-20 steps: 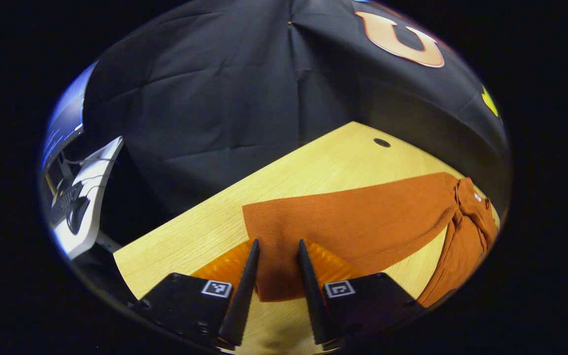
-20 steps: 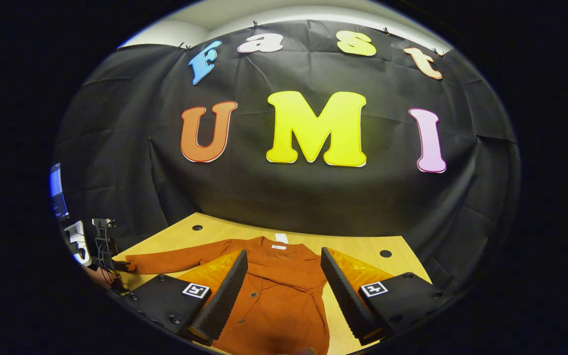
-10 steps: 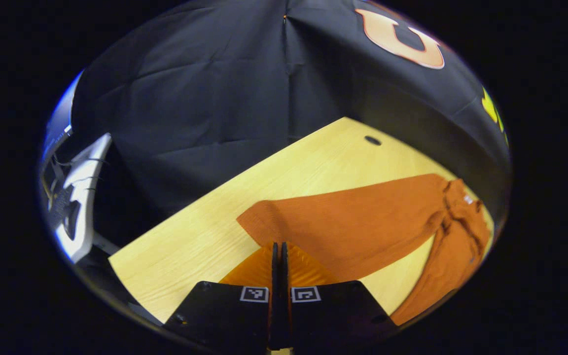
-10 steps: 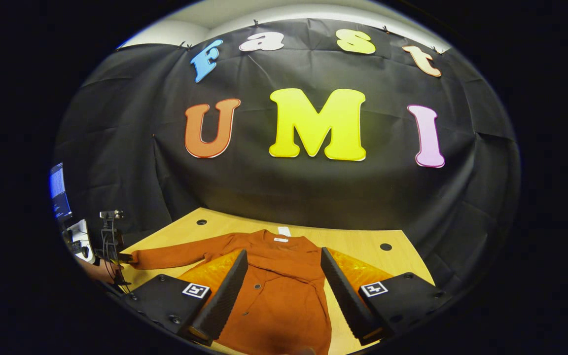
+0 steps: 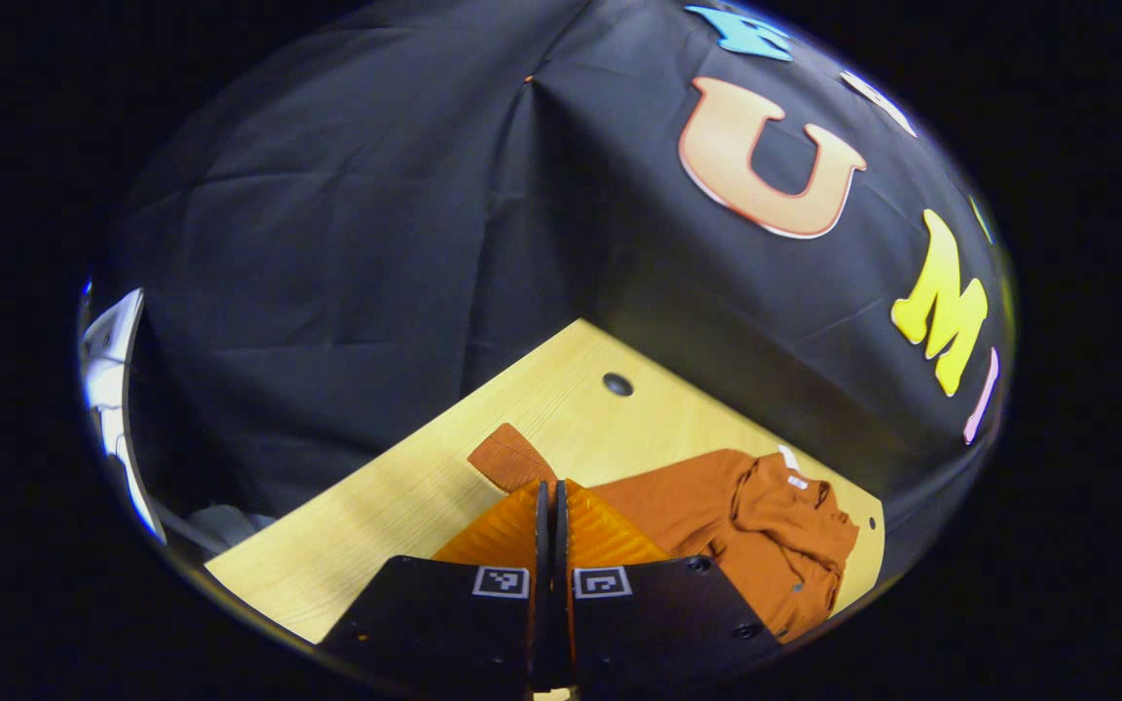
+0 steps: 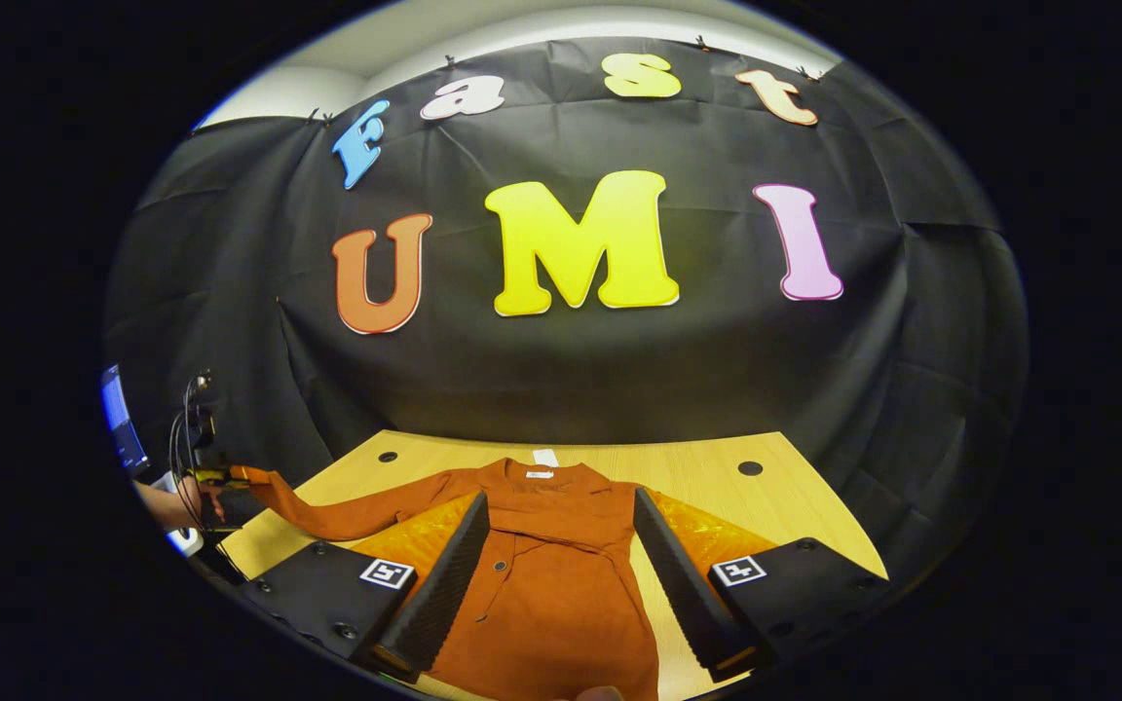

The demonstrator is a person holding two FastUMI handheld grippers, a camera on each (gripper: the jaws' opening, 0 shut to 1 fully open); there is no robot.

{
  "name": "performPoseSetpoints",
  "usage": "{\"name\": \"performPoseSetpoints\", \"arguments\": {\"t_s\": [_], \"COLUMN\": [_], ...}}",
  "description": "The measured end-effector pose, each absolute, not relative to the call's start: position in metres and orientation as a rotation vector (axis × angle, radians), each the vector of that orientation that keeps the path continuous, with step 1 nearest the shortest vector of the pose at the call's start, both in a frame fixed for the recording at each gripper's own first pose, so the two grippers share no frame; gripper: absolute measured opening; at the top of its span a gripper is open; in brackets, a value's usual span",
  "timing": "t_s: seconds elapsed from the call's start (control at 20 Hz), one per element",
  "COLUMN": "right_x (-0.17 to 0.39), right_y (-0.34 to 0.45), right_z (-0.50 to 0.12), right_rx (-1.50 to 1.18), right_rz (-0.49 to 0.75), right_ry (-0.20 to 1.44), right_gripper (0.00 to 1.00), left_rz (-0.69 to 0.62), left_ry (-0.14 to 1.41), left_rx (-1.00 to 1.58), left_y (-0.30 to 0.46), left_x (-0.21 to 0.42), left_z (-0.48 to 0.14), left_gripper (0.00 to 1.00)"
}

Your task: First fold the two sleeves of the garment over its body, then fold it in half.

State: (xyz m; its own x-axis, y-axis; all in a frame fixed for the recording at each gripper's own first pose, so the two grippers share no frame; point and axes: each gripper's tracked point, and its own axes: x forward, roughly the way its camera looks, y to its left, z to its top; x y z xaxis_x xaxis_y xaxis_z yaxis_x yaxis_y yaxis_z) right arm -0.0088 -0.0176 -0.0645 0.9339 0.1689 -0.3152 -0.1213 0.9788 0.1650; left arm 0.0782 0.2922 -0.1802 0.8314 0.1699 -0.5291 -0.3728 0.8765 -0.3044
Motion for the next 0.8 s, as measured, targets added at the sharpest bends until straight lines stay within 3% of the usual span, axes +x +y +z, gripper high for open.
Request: {"name": "performPoseSetpoints", "arguments": {"t_s": [0.3, 0.5, 0.8], "right_x": [-0.012, -0.019, -0.042], "right_y": [-0.057, -0.094, -0.151], "right_z": [-0.06, -0.061, -0.062], "right_rx": [0.219, 0.247, 0.261], "right_rz": [0.08, -0.002, -0.143], "right_ry": [0.293, 0.277, 0.273], "right_gripper": [0.94, 0.95, 0.95], "left_rz": [0.093, -0.071, -0.386], "left_ry": [0.432, 0.356, 0.339], "left_rx": [-0.258, -0.077, 0.185], "left_y": [0.23, 0.149, -0.044], "left_x": [0.173, 0.236, 0.282], "left_z": [-0.079, -0.02, -0.033], "left_gripper": [0.03, 0.03, 0.03]}}
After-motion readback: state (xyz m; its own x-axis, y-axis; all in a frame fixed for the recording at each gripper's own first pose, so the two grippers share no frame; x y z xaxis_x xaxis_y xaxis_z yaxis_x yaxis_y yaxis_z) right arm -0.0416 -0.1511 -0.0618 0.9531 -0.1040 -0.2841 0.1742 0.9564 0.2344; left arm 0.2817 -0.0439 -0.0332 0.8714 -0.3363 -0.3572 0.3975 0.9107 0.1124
